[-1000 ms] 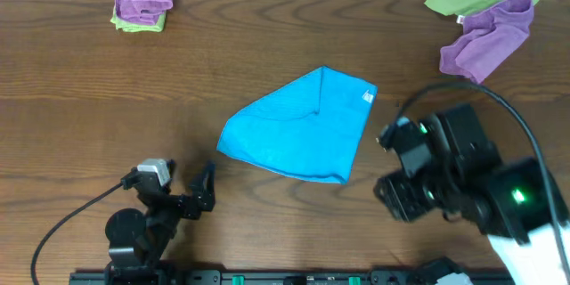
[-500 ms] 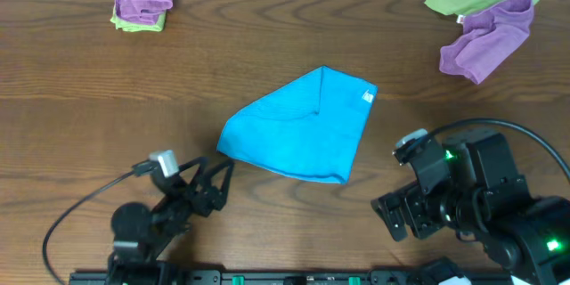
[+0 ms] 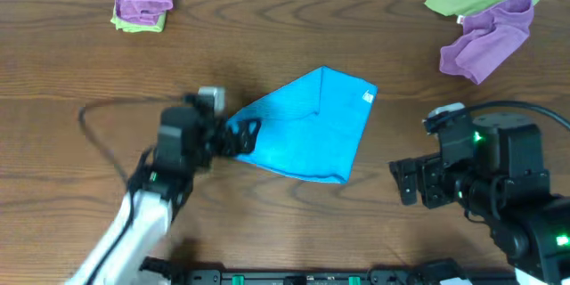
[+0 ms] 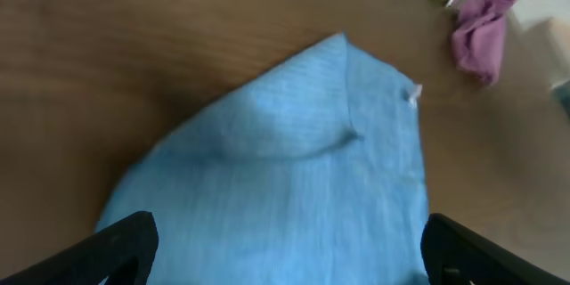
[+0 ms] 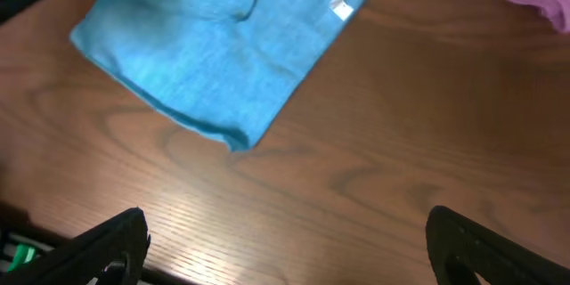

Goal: Fold the cloth

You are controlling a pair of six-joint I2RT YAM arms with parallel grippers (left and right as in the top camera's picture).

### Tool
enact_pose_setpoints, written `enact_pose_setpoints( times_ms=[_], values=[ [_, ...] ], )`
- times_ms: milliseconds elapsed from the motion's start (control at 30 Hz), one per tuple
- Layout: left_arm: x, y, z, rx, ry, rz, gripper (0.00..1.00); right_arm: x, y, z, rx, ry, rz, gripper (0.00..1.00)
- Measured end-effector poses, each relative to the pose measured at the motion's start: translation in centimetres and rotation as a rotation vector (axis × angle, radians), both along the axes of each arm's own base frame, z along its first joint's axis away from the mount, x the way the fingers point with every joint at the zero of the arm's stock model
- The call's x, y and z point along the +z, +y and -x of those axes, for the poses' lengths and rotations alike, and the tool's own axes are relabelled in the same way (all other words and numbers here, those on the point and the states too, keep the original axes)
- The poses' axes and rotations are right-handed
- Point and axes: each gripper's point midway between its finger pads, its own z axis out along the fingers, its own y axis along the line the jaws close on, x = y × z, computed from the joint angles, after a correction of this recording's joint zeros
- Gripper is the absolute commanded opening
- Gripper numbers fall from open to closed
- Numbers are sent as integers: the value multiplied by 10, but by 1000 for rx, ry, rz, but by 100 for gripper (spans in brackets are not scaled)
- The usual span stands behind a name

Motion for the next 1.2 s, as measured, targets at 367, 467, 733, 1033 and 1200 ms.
enact_pose_setpoints(
  times_ms=[367,467,733,1033,1200],
  values=[
    [-20,-42,-66,-166,52,-372,96,3,-22,-10,-120,-22,-5,98],
    [-22,-54,-79,-198,3,-471,96,4,-27,-13,-144,-29,-5,98],
    [-49,-88,-78,-337,-40,-651,96,5,-34,-14,-184,-31,-9,98],
    [-78,-99,-63,-450,-18,-728,100,5,-35,-14,-193,-29,-15,96],
    [-80,-112,-49,-516,-14,-720,93,5,-35,-14,-194,-29,-15,96]
  ],
)
